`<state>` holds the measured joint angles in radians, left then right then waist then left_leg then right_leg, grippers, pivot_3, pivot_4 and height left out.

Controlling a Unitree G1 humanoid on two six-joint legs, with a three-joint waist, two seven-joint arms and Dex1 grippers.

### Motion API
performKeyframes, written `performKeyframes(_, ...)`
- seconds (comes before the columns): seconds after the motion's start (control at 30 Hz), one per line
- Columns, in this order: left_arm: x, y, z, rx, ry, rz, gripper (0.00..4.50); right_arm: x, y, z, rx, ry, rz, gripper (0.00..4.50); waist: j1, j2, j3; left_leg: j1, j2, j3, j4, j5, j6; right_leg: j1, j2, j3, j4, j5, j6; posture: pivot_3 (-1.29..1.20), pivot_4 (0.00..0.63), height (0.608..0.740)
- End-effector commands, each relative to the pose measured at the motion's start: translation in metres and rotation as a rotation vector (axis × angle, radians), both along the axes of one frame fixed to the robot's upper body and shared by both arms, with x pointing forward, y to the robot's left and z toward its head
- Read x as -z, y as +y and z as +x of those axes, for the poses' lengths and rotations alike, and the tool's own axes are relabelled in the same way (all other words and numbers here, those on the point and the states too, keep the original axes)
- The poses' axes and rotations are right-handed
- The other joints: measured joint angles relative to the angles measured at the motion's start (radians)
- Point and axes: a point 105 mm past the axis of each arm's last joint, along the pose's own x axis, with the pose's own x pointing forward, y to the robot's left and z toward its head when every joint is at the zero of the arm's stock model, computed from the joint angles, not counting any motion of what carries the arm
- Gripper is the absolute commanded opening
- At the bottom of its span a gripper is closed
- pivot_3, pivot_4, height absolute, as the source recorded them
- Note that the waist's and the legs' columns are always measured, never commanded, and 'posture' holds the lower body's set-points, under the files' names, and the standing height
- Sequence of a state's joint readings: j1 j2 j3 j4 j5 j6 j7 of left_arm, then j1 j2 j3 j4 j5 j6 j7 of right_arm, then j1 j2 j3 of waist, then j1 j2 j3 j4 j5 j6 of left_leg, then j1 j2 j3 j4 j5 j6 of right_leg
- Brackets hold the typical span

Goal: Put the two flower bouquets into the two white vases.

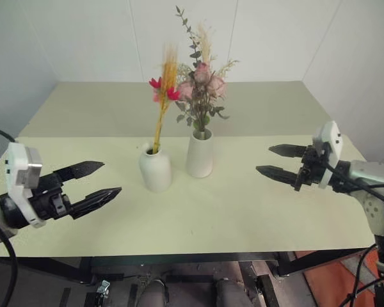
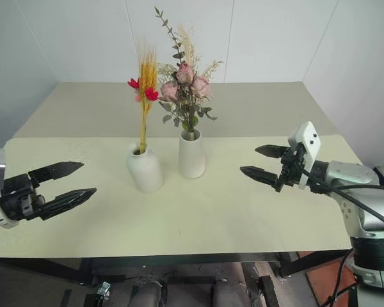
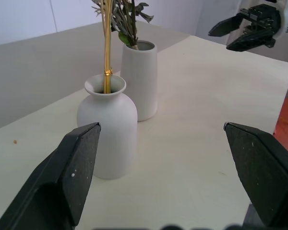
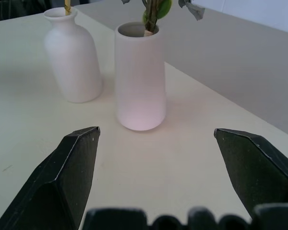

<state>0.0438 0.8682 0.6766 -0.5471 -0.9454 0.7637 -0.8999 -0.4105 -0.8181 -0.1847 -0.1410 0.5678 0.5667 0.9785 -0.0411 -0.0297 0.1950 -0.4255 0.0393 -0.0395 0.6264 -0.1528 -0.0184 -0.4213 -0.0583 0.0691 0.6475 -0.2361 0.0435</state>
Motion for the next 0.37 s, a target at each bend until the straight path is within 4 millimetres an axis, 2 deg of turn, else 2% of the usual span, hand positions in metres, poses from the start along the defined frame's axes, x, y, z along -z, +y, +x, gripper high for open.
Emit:
performKeyframes(0.03, -0.004, -0.006, 0.003, -0.013, -0.063, 0.01, 4.48, -0.008, -0.001, -0.006, 0.017, -0.038, -0.015, 4.5, 0.0, 0.0, 0.0, 0.0, 0.0, 0.0, 0.0, 0.0, 0.0, 0.0, 0.0, 0.0, 0.0, 0.0, 0.0, 0.0, 0.15, 0.74)
performKeyframes(0.2, 0.005, -0.017, 0.013, -0.046, -0.076, 0.023, 4.48, -0.002, 0.006, -0.004, 0.069, -0.034, 0.034, 4.5, -0.001, -0.001, -0.001, 0.001, 0.0, 0.001, 0.0, 0.0, 0.0, 0.0, 0.0, 0.001, 0.0, 0.0, 0.0, 0.0, 0.15, 0.74)
performKeyframes(0.37, 0.009, -0.015, 0.018, -0.128, -0.073, 0.01, 4.48, 0.012, 0.007, -0.005, 0.136, -0.024, 0.052, 4.5, -0.001, -0.001, -0.001, 0.0, 0.0, 0.001, 0.0, 0.0, 0.0, 0.0, 0.001, 0.001, 0.0, 0.003, 0.005, 0.0, 0.15, 0.74)
